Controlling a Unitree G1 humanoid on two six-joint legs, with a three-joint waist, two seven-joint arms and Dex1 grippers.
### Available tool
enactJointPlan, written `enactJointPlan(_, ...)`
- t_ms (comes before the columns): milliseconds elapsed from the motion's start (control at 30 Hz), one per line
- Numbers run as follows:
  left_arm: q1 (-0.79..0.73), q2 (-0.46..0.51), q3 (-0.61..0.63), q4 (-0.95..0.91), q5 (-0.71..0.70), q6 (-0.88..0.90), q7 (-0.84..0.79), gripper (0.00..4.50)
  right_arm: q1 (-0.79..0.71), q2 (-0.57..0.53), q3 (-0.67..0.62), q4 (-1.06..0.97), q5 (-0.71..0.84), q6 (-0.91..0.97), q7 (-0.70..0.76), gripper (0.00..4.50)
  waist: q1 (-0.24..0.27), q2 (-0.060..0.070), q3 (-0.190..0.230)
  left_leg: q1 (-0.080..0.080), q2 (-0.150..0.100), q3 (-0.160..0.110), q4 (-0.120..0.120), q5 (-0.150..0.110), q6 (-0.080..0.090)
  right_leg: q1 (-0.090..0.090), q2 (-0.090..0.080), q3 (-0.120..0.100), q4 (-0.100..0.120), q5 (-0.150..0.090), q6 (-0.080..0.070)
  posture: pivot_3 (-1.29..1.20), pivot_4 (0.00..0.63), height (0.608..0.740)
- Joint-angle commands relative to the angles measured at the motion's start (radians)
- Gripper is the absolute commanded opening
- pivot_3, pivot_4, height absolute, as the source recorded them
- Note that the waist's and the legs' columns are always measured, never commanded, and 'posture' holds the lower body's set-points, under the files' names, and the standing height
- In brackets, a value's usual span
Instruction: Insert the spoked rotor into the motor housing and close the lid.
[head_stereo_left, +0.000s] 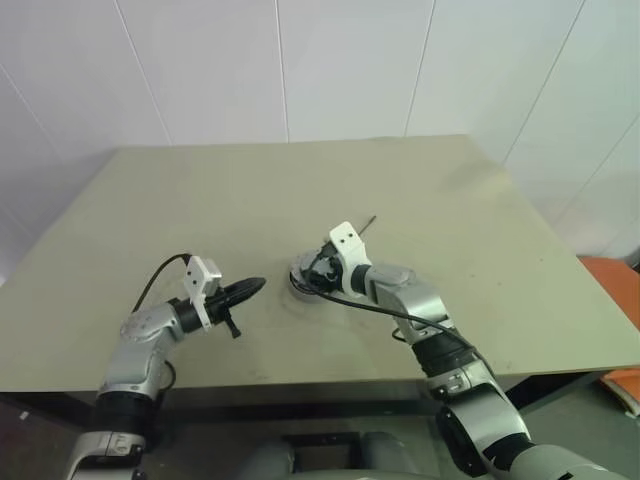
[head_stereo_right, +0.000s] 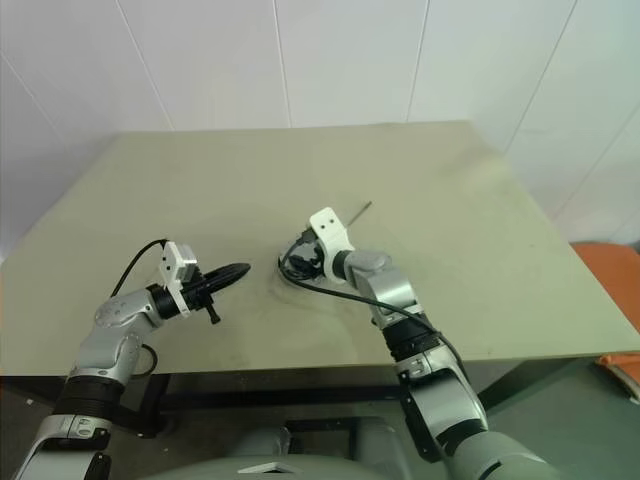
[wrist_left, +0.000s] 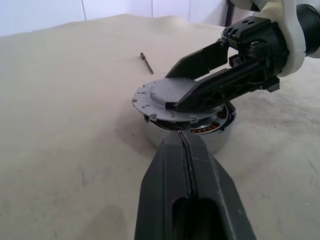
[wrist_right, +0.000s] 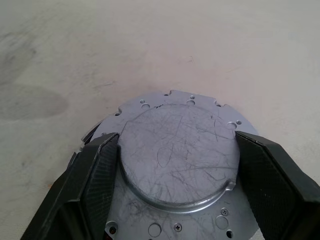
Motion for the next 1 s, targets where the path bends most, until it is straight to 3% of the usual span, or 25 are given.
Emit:
enactJointPlan(33, -0.005, 0.005, 0.021, -0.029, -0.013, -0.003, 0.003, 0.0, -0.002, -0.015, 0.033, -0.006, -0.01, 0.008, 0.034, 3.24, 0.0, 0.0, 0.0, 0.0, 0.0, 0.0, 0.0, 0.0, 0.0, 0.0, 0.0, 0.0, 0.0, 0.0, 0.0, 0.0, 0.0, 0.74)
enactJointPlan(533, -0.008, 0.006, 0.016, -0.029, -0.01, 0.004, 0.003, 0.0, 0.03, -0.067, 0.084, -0.073, 0.006, -0.011, 0.145, 3.24, 0.003, 0.0, 0.0, 0.0, 0.0, 0.0, -0.007, 0.0, 0.001, -0.003, -0.001, 0.0, -0.002, -0.001, 0.003, 0.0, 0.0, 0.74)
enactJointPlan(833, -0.007, 0.003, 0.008, -0.034, -0.008, 0.013, 0.002, 0.0, -0.008, -0.009, -0.103, -0.09, 0.156, 0.055, 0.12, 3.24, 0.003, 0.0, 0.0, -0.001, -0.001, 0.0, -0.013, 0.0, 0.001, -0.005, -0.001, 0.0, -0.004, -0.001, 0.006, 0.0, 0.0, 0.74)
enactJointPlan(1000, -0.008, 0.003, 0.006, -0.032, -0.004, 0.015, 0.0, 0.0, -0.003, -0.046, -0.069, -0.107, 0.141, 0.041, 0.148, 3.24, 0.004, 0.0, 0.0, -0.001, -0.001, 0.0, -0.012, 0.0, 0.001, -0.005, -0.002, 0.0, -0.004, -0.001, 0.006, 0.0, 0.0, 0.74)
